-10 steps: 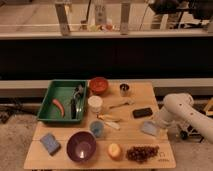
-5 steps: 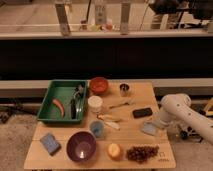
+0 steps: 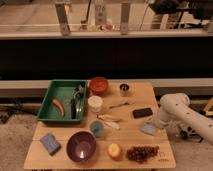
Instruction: Place towel in table surface
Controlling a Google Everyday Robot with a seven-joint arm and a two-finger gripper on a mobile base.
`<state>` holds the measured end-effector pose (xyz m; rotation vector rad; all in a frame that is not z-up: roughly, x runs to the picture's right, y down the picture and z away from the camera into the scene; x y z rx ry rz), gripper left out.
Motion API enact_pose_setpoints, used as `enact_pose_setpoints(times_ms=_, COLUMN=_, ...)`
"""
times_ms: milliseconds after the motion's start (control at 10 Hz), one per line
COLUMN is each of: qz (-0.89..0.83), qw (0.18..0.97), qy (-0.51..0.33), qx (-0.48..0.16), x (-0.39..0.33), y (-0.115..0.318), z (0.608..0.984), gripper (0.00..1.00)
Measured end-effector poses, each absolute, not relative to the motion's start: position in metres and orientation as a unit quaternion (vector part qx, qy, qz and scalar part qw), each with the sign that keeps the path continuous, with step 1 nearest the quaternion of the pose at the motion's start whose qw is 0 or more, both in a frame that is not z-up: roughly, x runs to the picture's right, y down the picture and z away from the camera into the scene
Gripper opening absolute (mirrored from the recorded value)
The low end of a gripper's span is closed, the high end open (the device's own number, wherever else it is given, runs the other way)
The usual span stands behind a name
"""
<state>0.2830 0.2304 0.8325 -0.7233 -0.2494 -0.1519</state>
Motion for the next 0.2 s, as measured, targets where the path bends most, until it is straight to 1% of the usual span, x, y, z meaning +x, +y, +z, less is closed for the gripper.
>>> enact_pose_setpoints(times_ms=200, qz=-0.074, qw=0.924, qy=-0.121, qx=-0.354, x=0.2826, y=0.2297, z=0.8329, gripper=0.74)
